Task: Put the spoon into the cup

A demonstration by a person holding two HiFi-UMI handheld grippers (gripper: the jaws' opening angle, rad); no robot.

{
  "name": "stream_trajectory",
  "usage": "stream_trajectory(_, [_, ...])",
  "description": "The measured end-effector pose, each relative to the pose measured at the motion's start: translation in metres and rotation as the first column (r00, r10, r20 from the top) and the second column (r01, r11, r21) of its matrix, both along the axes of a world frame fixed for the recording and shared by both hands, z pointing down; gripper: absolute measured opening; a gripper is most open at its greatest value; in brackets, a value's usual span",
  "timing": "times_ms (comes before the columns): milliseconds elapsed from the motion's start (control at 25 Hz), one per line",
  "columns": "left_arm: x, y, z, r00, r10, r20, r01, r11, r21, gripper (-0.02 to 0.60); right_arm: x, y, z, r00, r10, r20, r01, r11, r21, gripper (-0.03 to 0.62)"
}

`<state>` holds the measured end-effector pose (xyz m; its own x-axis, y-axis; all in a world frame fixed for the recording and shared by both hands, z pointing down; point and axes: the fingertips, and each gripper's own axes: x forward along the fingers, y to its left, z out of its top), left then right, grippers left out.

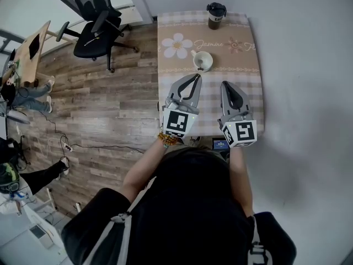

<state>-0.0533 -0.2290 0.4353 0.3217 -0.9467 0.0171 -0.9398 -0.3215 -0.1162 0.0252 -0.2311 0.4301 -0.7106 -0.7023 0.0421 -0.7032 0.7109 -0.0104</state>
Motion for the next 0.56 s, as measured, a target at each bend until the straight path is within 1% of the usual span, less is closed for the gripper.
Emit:
stream_trajectory(360, [-0.005,-0.003,0.004,1.000,0.001,-0.002,-0.001,1.000,-0.022,0.020,-0.001,-0.007,0.006,1.000,0.003,-0.012,-0.004,1.000,-0.012,0.008])
stream_trajectory(560, [-0.011,-0.008,0.007,1.000,-0.006,-0.001,0.006,1.000,-0.028,0.020,0.008,-0.019,0.011,0.998,0.059,-0.018,-0.059,0.998,0.015,0.008])
